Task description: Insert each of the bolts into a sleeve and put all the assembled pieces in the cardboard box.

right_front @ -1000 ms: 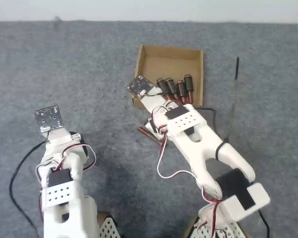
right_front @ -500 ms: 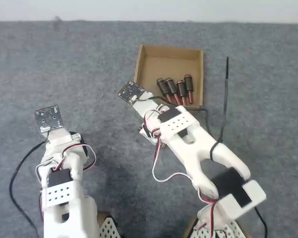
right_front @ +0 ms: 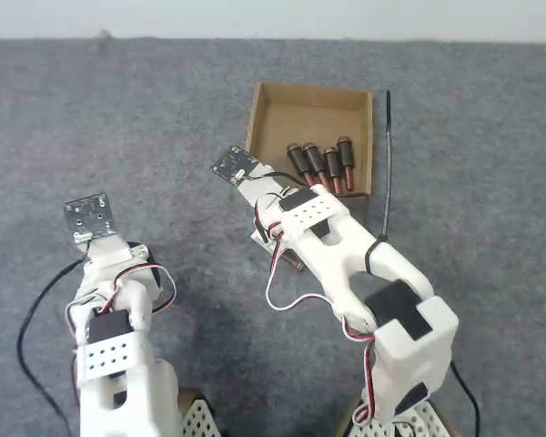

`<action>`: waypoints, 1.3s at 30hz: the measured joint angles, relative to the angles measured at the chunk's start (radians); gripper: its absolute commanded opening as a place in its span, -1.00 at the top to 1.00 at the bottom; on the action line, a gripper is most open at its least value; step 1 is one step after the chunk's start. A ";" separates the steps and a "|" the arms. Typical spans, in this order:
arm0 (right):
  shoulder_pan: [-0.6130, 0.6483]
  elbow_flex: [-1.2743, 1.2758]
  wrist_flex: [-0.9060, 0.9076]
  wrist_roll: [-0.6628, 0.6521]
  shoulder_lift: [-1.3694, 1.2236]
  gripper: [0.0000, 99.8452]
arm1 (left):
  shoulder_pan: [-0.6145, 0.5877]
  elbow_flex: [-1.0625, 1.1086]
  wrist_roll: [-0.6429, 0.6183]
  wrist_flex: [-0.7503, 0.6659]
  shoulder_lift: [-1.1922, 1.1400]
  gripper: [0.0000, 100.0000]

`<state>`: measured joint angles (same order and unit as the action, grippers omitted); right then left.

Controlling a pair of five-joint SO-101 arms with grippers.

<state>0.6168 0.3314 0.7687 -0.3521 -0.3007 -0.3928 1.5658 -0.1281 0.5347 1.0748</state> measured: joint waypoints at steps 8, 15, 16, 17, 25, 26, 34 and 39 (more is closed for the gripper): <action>-0.003 -0.025 -0.006 0.000 -0.025 0.96 | 0.000 0.000 0.000 0.000 0.000 0.97; -0.005 -0.025 -0.006 0.000 -0.025 0.98 | 0.000 0.000 0.000 0.000 0.000 0.97; -0.005 -0.025 -0.006 0.000 -0.025 0.99 | 0.000 0.000 0.000 0.000 0.000 0.97; -0.005 -0.025 -0.006 0.000 -0.025 0.99 | 0.000 0.000 0.000 0.000 0.000 0.97; -0.015 -0.009 0.049 0.055 0.041 0.99 | 0.000 0.000 0.000 0.000 0.000 0.97; -0.020 -0.008 0.061 0.066 0.058 0.99 | 0.000 0.000 0.000 0.000 0.000 0.97; -0.152 -0.006 0.204 0.190 0.184 0.99 | 0.000 0.000 0.000 0.000 0.000 0.97; -0.276 -0.006 0.281 0.325 0.201 0.99 | 0.000 0.000 0.000 0.000 0.000 0.97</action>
<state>0.3406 0.3253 1.0495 -0.0269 -0.0997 -0.3928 1.5658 -0.1281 0.5347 1.0748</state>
